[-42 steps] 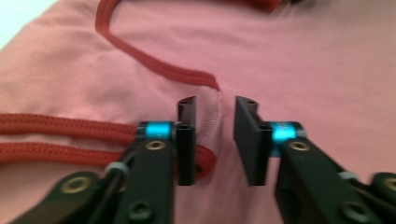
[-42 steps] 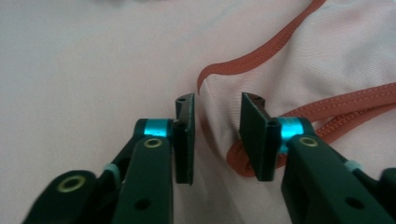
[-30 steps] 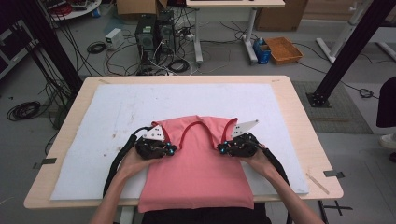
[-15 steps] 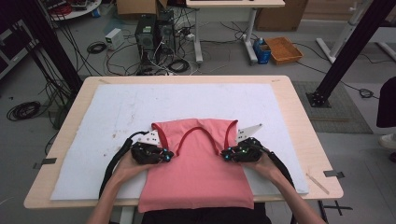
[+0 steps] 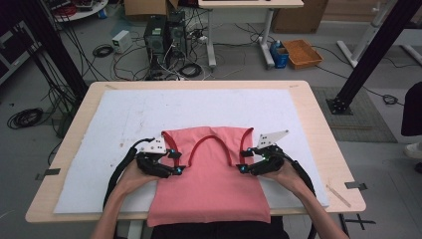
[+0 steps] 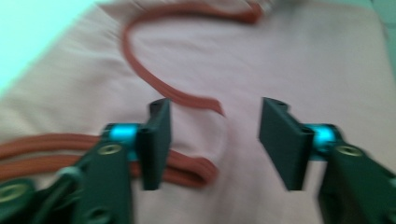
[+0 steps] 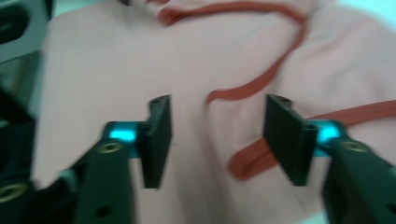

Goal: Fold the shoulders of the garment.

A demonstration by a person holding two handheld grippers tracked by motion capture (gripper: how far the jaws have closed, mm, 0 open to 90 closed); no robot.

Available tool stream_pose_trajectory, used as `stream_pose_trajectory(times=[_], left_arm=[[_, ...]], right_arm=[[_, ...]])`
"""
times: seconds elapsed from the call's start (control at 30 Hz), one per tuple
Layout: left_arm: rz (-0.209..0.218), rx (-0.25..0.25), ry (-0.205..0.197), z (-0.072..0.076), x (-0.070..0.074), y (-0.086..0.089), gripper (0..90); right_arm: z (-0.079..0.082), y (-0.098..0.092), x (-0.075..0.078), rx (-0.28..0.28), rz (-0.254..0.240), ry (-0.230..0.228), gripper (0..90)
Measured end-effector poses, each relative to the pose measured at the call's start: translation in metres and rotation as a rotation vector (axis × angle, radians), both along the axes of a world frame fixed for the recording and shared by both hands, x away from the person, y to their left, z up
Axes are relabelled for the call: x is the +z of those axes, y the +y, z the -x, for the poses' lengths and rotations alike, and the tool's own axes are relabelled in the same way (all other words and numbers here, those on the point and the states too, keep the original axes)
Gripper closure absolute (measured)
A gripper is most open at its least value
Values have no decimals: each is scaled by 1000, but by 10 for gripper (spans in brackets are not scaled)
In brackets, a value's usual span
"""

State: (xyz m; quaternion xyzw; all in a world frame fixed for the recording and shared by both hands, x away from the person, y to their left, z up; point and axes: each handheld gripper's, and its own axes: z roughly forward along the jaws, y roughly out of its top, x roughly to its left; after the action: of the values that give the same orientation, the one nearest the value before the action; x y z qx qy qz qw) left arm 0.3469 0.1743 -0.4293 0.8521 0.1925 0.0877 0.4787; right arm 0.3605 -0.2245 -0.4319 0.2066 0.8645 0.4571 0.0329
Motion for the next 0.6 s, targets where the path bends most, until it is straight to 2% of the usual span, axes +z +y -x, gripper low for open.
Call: stream_pose_trajectory(times=[0.07, 0.17, 0.23, 0.37, 0.47, 0.53, 0.6], left_arm=[[16, 44, -31, -3, 2, 3, 377], [35, 108, -63, -10, 5, 8, 348], [61, 151, -88, -16, 5, 12, 347], [75, 241, -159, -30, 3, 20, 347], [88, 327, -150, -36, 1, 28, 336], [81, 361, -132, -41, -2, 35, 335], [71, 385, -101, -44, -6, 39, 332]], right_arm=[[-4, -2, 0, -66, 9, -31, 264], [-11, -5, 0, -150, 25, -79, 218], [-17, -9, 0, -209, 31, -98, 216], [-28, -16, -2, -306, 34, -163, 213], [-36, -24, -5, -368, 12, -174, 212], [-39, -29, -6, -407, 5, -173, 210], [-42, -33, -9, -420, -5, -140, 200]])
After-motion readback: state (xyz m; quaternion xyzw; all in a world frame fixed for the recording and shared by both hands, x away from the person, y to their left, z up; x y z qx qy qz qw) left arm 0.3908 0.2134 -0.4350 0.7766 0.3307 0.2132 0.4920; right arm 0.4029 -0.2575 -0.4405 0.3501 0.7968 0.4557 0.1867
